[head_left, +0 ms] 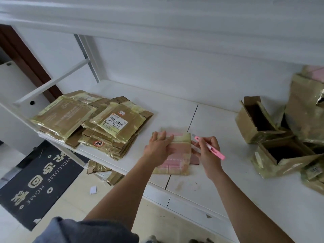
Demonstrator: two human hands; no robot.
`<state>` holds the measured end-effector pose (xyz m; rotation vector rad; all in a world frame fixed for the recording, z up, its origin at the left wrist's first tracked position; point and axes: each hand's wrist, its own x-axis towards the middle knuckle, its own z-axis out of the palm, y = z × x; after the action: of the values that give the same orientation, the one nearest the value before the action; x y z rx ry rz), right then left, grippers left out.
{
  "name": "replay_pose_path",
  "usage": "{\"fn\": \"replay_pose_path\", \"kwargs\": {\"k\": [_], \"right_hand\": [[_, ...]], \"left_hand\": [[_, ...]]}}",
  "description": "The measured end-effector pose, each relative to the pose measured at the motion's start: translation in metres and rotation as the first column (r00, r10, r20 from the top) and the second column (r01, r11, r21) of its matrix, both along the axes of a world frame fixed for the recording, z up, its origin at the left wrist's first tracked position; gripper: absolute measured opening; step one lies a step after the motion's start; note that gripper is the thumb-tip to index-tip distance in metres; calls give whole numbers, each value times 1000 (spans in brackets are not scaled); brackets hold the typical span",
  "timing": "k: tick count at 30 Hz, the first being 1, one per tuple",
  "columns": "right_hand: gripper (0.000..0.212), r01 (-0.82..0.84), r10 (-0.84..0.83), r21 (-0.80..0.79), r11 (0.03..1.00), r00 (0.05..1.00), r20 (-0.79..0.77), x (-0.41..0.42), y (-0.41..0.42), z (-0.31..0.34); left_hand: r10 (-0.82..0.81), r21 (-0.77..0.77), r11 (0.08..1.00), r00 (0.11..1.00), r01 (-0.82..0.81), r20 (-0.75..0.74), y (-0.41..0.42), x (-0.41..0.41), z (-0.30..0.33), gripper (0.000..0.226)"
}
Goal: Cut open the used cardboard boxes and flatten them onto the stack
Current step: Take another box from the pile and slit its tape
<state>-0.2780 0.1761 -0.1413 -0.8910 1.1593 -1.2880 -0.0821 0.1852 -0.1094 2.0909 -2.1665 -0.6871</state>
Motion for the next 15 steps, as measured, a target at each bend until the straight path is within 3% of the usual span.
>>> {"fn": "replay_pose_path", "kwargs": {"k": [8,11,15], "right_hand": [[17,23,-21,31,999,998,-62,2,-5,-7],[28,57,-52,47,997,995,-86,1,-10,-2],[28,36,-32,13,999,978,-208,-3,-11,1]], "left_hand": [[-7,-22,1000,1000,7,1,0,0,-2,64],[-6,-10,1000,1000,6,8,0,-1,-3,64],[-3,-7,1000,1000,3,3,2,-1,-2,64]]}}
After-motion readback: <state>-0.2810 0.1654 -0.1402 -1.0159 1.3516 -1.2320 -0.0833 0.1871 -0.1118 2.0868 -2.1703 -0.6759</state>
